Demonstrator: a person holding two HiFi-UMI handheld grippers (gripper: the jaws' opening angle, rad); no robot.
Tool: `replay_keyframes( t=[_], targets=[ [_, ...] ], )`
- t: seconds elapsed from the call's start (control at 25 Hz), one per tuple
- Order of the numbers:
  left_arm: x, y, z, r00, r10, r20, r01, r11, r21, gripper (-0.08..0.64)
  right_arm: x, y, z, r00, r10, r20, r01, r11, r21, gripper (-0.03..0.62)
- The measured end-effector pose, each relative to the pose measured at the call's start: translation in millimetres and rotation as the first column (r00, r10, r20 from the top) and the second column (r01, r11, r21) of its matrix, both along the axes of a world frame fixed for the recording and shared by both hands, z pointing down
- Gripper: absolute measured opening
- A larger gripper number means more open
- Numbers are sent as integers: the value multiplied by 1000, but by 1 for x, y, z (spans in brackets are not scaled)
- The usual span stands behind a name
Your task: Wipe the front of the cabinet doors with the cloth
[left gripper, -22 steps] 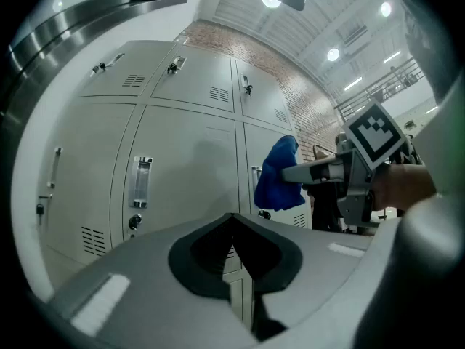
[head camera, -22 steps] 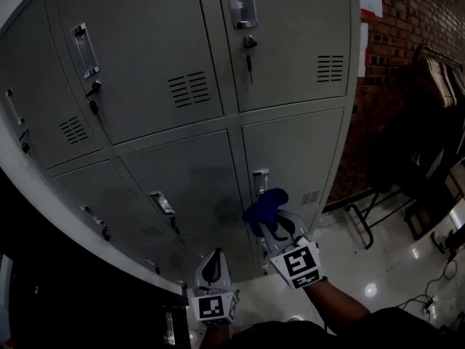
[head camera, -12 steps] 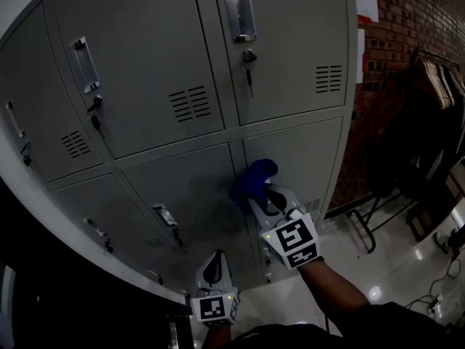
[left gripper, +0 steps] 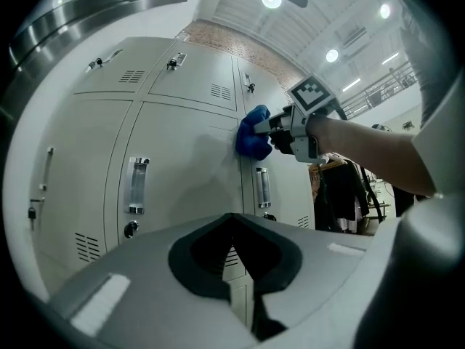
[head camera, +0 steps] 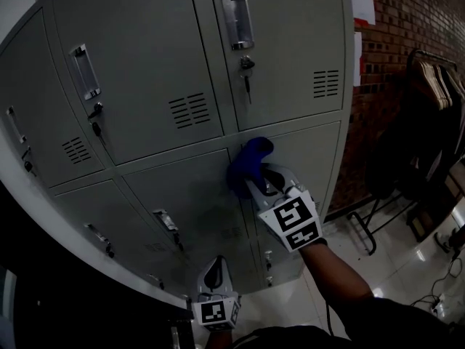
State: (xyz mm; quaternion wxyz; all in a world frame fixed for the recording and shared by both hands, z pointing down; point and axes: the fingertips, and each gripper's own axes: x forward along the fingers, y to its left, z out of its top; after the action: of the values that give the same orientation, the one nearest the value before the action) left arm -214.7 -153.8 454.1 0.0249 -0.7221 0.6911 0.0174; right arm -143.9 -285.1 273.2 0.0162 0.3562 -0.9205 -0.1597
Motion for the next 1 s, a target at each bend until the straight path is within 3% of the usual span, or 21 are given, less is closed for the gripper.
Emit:
replay_keyframes(
  t=[0.52,1.0],
  targets=[
    [-18,-6,-41,999,-47,26,45,996,71,16,16,-17,2,1000,11,21,-11,1000,-10,74],
    [18,-10,-21,1000,6,24,-7,999,39,17,93,-49,7,993,113,-34,-112,994,12,74]
  ],
)
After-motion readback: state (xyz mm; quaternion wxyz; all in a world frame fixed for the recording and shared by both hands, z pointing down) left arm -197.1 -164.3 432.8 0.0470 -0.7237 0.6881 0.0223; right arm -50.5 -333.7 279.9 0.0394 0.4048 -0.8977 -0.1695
